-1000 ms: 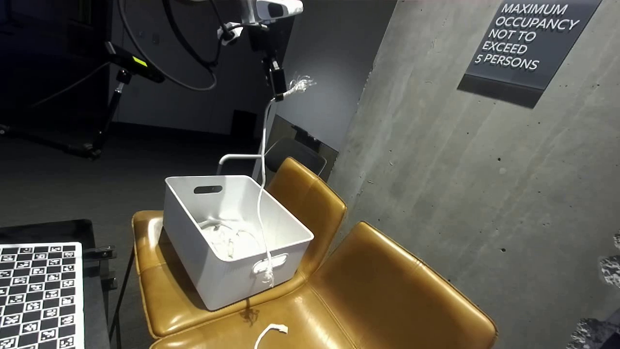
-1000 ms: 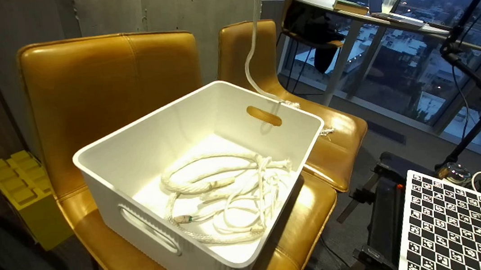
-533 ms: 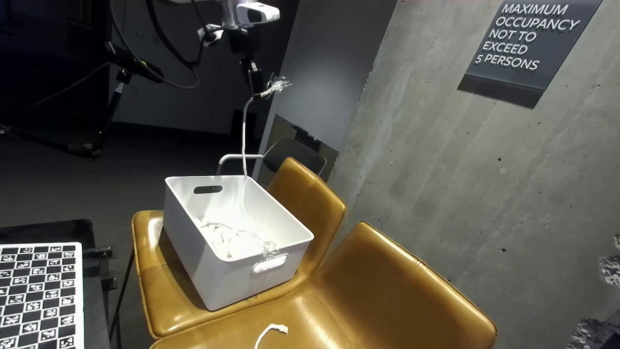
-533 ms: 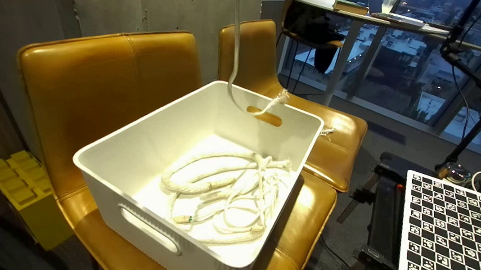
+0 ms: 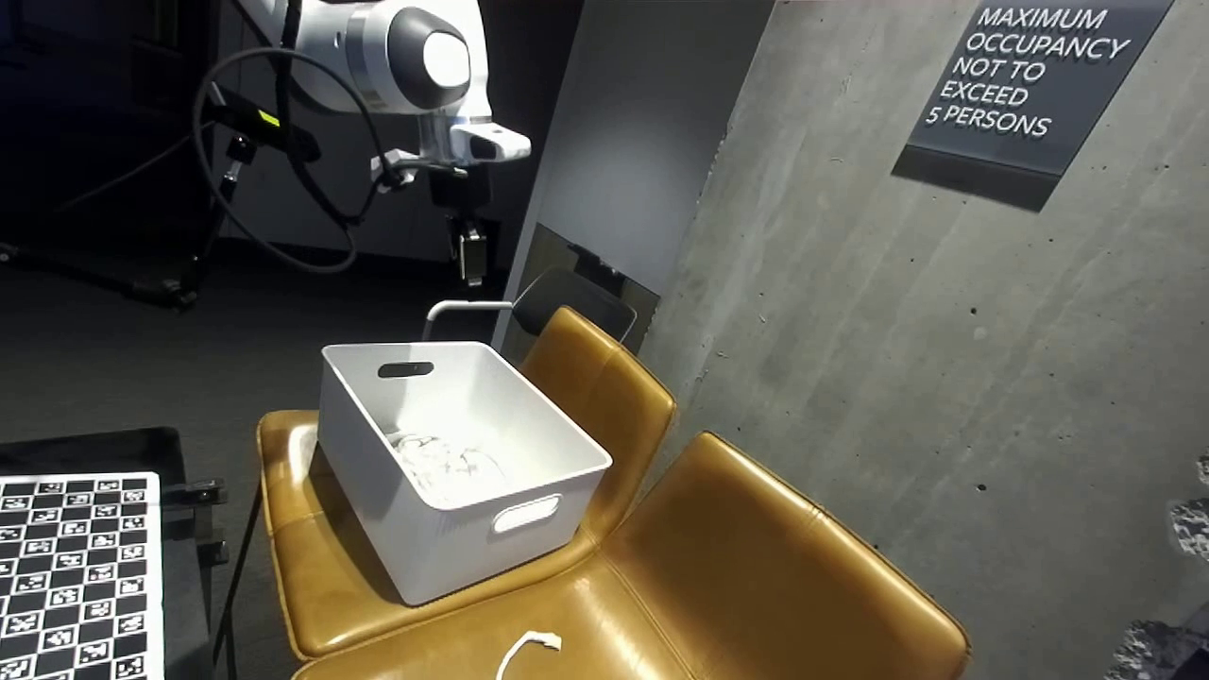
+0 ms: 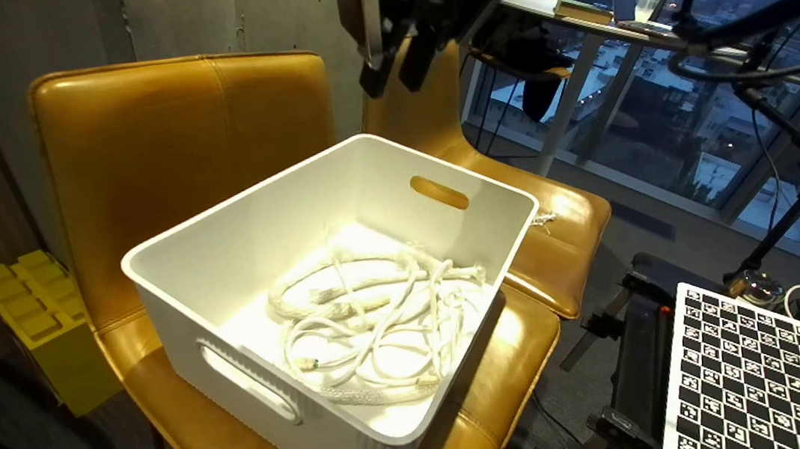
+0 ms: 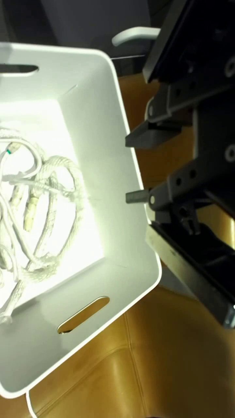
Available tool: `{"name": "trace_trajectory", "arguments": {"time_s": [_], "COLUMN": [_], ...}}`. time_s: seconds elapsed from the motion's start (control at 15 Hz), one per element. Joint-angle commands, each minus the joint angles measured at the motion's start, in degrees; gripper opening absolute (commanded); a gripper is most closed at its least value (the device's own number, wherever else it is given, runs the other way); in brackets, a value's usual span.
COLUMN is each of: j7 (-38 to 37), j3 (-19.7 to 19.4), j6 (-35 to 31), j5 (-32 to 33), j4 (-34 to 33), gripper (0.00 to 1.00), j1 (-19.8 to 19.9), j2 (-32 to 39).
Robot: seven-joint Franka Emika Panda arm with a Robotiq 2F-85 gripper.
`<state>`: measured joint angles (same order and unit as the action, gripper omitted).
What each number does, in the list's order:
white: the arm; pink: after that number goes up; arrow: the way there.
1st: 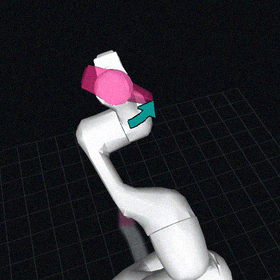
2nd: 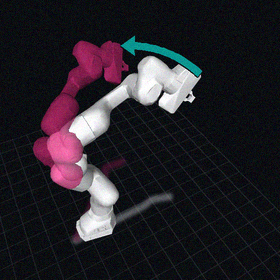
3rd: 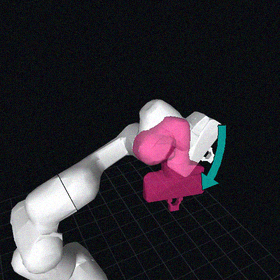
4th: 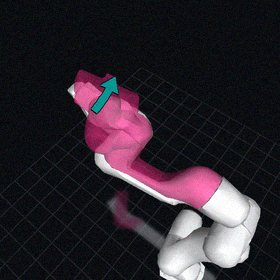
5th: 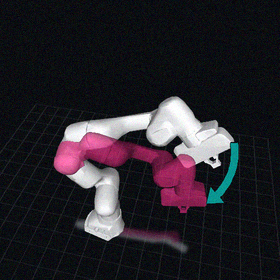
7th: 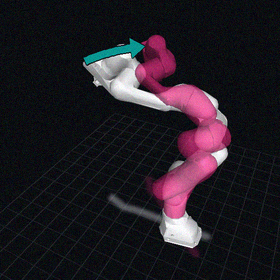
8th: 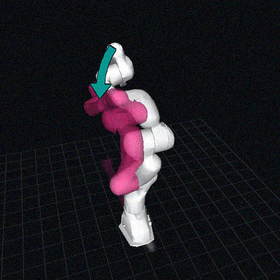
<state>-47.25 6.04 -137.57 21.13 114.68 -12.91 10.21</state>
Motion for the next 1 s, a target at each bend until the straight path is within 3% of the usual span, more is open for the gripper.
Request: {"name": "trace_trajectory", "arguments": {"time_s": [0.0,0.27,0.47,0.67,0.93], "j7": [3.25,14.88,26.06,36.63,45.37], "j3": [-1.42,-2.54,-5.29,-8.53,-12.57], "j6": [-5.14,-12.21,-14.29,-12.61,-16.20], "j5": [-0.27,-10.05,-20.06,-29.11,-33.96], "j4": [8.97,18.83,21.52,19.80,18.21], "gripper": [0.72,0.99,1.00,1.00,1.00], "j1": [1.59,6.53,11.38,16.26,21.40], "j2": [-3.73,-7.02,-7.72,-7.42,-2.81]}}
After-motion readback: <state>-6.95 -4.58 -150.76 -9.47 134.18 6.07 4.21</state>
